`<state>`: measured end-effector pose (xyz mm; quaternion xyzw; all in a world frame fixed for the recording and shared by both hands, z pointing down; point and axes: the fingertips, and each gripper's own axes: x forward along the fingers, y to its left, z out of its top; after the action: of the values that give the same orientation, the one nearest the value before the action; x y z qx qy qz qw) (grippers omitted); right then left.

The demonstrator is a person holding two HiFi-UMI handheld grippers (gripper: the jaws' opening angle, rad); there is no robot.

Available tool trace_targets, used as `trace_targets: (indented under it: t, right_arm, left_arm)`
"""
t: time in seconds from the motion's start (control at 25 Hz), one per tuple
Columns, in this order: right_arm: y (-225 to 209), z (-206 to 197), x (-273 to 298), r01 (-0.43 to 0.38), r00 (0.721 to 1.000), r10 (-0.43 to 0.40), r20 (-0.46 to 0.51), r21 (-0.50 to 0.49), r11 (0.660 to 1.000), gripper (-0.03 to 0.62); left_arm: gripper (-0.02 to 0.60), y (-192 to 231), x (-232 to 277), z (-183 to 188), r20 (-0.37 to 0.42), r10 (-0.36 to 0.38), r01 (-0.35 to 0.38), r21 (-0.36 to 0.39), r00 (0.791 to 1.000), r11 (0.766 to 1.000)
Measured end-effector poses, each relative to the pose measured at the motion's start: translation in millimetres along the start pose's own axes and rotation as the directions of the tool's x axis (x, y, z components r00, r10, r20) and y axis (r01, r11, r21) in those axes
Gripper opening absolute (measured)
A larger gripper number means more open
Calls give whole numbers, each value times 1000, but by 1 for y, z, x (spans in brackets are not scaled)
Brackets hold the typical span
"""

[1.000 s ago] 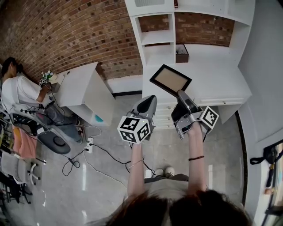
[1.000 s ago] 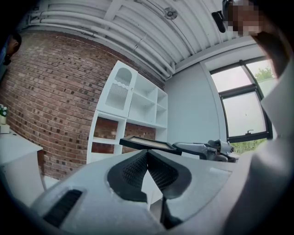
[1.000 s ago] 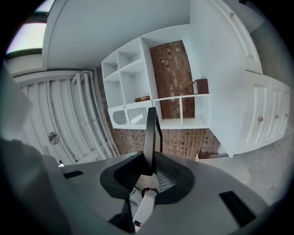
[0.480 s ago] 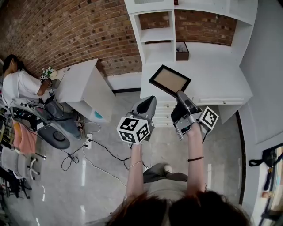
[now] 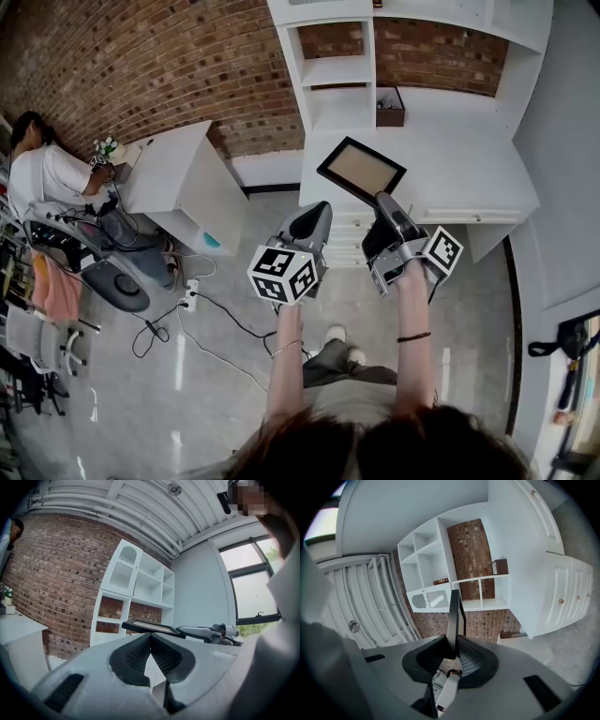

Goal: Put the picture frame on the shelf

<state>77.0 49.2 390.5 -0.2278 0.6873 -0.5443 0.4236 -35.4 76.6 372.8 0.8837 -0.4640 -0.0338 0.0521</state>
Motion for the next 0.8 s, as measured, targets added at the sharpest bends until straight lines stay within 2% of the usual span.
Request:
trace_targets:
  t: [0.4, 0.8]
  right_arm:
    - [-5, 9, 13, -13, 1000, 13, 14, 9, 1000, 74]
    - [-19, 18, 46, -14, 999, 14, 29, 2, 1000, 74]
  left_arm:
    - [11, 12, 10, -1, -7, -3, 3, -1, 1000, 1000]
    - [11, 48, 34, 0, -2, -15, 15, -13, 1000, 1000]
